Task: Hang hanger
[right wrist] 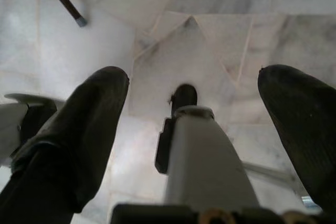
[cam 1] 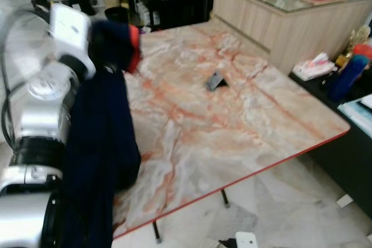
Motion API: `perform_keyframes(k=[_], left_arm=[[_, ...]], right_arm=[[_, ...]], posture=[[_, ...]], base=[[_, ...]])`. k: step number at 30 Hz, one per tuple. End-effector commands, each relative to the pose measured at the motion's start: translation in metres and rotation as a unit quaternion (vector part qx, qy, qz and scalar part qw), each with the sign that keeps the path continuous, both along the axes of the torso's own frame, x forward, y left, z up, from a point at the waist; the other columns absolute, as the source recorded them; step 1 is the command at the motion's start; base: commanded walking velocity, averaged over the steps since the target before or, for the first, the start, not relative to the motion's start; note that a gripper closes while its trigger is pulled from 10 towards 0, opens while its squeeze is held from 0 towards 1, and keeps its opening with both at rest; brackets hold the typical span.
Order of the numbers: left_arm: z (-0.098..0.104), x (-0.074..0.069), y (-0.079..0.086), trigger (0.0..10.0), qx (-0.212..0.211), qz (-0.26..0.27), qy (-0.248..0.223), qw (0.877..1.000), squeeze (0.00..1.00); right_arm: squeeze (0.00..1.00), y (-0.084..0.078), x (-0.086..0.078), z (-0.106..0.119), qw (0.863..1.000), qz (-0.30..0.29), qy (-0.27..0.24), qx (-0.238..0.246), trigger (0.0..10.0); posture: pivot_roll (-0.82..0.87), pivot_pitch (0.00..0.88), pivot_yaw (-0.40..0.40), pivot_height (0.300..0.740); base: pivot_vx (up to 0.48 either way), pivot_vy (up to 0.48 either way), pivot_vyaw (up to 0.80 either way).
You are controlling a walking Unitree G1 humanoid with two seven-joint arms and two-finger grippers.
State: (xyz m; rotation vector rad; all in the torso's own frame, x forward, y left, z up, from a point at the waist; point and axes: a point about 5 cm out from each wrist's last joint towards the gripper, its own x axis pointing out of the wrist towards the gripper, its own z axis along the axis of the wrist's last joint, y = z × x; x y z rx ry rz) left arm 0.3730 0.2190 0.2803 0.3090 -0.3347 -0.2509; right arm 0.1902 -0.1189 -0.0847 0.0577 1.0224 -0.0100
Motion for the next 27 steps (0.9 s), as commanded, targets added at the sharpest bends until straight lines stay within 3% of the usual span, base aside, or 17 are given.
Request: perform_keyframes(k=[1, 9, 10, 16, 17, 18, 19, 20, 27], left_arm=[[-0.031, -0.006, -0.006, 10.0, -0.010, -0.014, 0.054, 0.998, 0.00], [-0.066, -0.033, -0.019, 10.0, -0.048, -0.024, 0.092, 0.994, 0.00], [-0.071, -0.041, -0.024, 10.0, -0.059, -0.032, 0.098, 0.993, 0.00], [-0.070, -0.057, -0.027, 10.0, -0.085, -0.025, 0.094, 0.992, 0.00], [-0.067, -0.060, -0.026, 10.0, -0.097, -0.018, 0.089, 0.991, 0.27], [-0.067, -0.061, -0.025, 10.0, -0.102, -0.014, 0.090, 0.991, 0.80], [-0.067, -0.061, -0.025, 10.0, -0.102, -0.014, 0.090, 0.991, 0.80], [-0.066, -0.064, -0.024, 10.0, -0.108, -0.009, 0.092, 0.990, 1.00], [-0.064, -0.077, -0.021, 10.0, -0.107, -0.001, 0.097, 0.990, 1.00]], right_arm=[[0.00, 0.009, -0.005, -0.002, 1.000, 0.005, 0.009, 0.009, 10.0], [0.00, 0.008, -0.007, -0.003, 1.000, 0.006, 0.012, 0.007, 10.0], [0.00, 0.008, -0.007, -0.003, 1.000, 0.007, 0.013, 0.006, 10.0], [0.00, 0.007, -0.008, -0.004, 1.000, 0.008, 0.015, 0.005, 10.0], [0.00, 0.007, -0.008, -0.004, 1.000, 0.008, 0.015, 0.005, 10.0], [0.00, 0.007, -0.008, -0.004, 1.000, 0.008, 0.015, 0.006, 10.0], [0.00, 0.007, -0.008, -0.004, 1.000, 0.008, 0.015, 0.006, 10.0], [0.00, 0.007, -0.009, -0.004, 1.000, 0.008, 0.015, 0.006, 10.0], [0.00, 0.007, -0.009, -0.004, 1.000, 0.006, 0.015, 0.007, 10.0]], posture=[[0.09, 0.100, -0.002, 0.740], [0.10, 0.117, -0.007, 0.740], [0.10, 0.121, -0.006, 0.740], [0.10, 0.129, -0.005, 0.740], [0.10, 0.130, -0.004, 0.740], [0.10, 0.130, -0.004, 0.740], [0.10, 0.130, -0.004, 0.740], [0.10, 0.132, -0.002, 0.740], [0.09, 0.139, 0.000, 0.740]], base=[[0.000, 0.000, 0.00], [0.000, 0.000, 0.00], [0.000, 0.000, 0.00], [0.000, 0.000, 0.00], [0.000, 0.000, 0.00], [0.000, 0.000, 0.00], [0.000, 0.000, 0.00], [0.000, 0.000, 0.00], [0.000, 0.000, 0.00]])
